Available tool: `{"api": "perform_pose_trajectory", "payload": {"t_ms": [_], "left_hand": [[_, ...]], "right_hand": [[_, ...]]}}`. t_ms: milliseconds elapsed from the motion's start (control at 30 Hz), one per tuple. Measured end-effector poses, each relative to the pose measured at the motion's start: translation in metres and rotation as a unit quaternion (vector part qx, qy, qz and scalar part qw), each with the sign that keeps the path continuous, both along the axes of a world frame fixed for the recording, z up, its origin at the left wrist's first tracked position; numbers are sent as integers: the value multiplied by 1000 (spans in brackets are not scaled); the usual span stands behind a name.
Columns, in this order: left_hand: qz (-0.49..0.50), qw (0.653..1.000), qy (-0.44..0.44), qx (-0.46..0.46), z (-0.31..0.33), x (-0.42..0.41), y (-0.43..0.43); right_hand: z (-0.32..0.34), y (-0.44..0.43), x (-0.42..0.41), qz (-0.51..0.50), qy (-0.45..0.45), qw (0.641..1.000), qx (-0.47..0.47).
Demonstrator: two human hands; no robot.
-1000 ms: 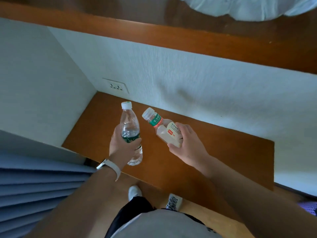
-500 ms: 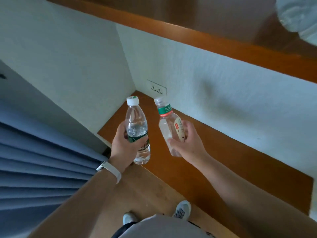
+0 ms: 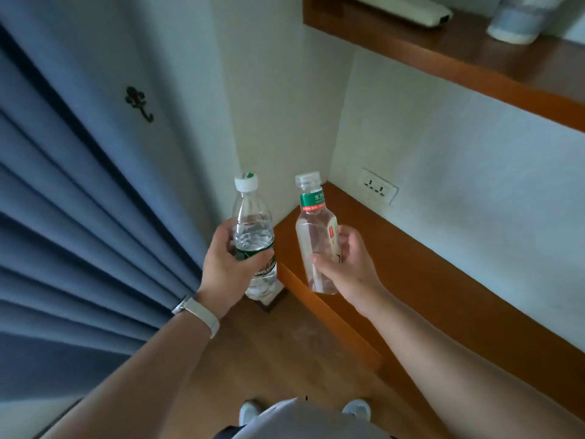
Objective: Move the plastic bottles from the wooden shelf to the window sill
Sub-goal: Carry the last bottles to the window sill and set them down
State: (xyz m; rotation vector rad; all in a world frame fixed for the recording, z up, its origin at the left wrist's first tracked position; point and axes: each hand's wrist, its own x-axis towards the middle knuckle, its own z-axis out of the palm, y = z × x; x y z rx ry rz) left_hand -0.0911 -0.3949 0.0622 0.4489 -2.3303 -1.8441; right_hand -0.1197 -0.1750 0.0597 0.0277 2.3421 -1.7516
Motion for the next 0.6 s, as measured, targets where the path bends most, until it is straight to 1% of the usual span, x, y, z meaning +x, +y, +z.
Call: {"api": "perform_pose_trajectory", "payload": {"t_ms": [133, 267, 467, 600], "left_hand": [[31, 999, 13, 31, -3, 16, -63], [78, 996, 39, 34, 0, 37, -115], [173, 981, 53, 74, 6, 78, -183], [243, 966, 66, 63, 8, 112, -217]], "right_hand": [[1, -63, 4, 24, 1, 999, -22], [4, -123, 10, 54, 6, 998, -43], [8, -197, 16, 133, 22, 990, -37], [9, -244, 24, 204, 27, 978, -29]]}}
